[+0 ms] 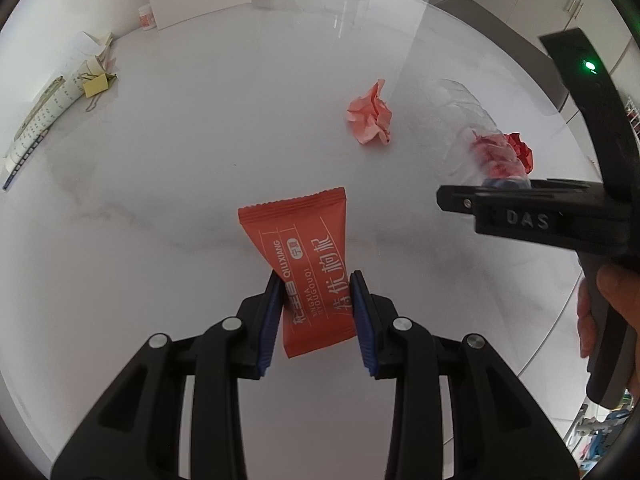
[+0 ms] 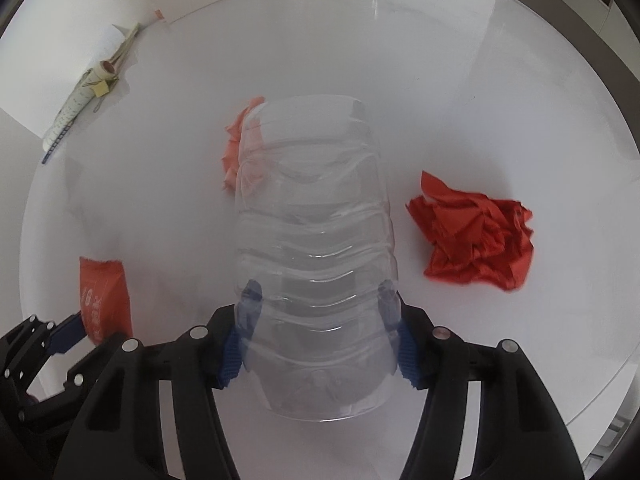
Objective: Collect trash
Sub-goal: 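Hold the red packet in the left tool while the right tool grasps the clear plastic bottle, then carry the red packet and bottle to the white bin and open both tools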
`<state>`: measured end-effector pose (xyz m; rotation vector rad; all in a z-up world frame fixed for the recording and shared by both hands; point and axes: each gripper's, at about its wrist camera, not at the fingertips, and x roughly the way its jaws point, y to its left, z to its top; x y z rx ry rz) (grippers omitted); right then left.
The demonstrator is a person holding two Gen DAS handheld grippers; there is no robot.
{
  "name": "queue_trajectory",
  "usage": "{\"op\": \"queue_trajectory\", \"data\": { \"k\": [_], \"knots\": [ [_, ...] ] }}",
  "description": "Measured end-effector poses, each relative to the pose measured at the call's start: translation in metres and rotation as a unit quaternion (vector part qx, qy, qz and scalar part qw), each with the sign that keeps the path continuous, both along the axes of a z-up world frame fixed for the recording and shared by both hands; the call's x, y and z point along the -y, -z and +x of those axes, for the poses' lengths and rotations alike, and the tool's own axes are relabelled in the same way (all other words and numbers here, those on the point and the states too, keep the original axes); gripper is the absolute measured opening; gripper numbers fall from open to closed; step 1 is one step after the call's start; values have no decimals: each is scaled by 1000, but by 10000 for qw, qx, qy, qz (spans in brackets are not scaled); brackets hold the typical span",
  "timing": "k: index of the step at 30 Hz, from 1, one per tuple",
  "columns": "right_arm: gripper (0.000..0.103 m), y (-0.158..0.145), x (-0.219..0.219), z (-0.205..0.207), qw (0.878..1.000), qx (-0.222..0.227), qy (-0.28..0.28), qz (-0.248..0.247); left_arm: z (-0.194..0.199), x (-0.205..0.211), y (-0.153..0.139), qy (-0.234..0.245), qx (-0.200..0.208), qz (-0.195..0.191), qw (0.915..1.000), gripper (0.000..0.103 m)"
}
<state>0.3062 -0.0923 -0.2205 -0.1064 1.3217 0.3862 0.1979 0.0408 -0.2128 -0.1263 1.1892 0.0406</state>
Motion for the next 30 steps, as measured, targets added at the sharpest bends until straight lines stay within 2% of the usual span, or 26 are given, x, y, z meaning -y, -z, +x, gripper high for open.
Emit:
{"op": "queue_trajectory", "data": {
  "k": [6,11,15,19,22,27,30],
  "knots": [
    [61,-31,34,-44,9988,99,241,406,-19,18,-16,347,105,118,9993,33],
    [61,-61,96,-121,9956,269,612,656,-52,57,-34,989,186,117,9949,33],
    [61,-75,144,-187,9936,371,897,570,-87,102,-48,1617,249,120,9865,33],
    [61,-87,200,-264,9886,377,1334,590,-129,156,-57,2292,181,-192,9730,33],
    [61,-92,238,-324,9836,332,1679,564,-161,196,-59,2779,13,-415,9597,33],
    [61,-81,287,-424,9743,112,2210,419,-210,257,-59,3491,-83,-337,9364,33],
    [61,-65,309,-465,9689,-97,2427,464,-239,289,-58,3839,-172,-333,9226,33]
  ]
}}
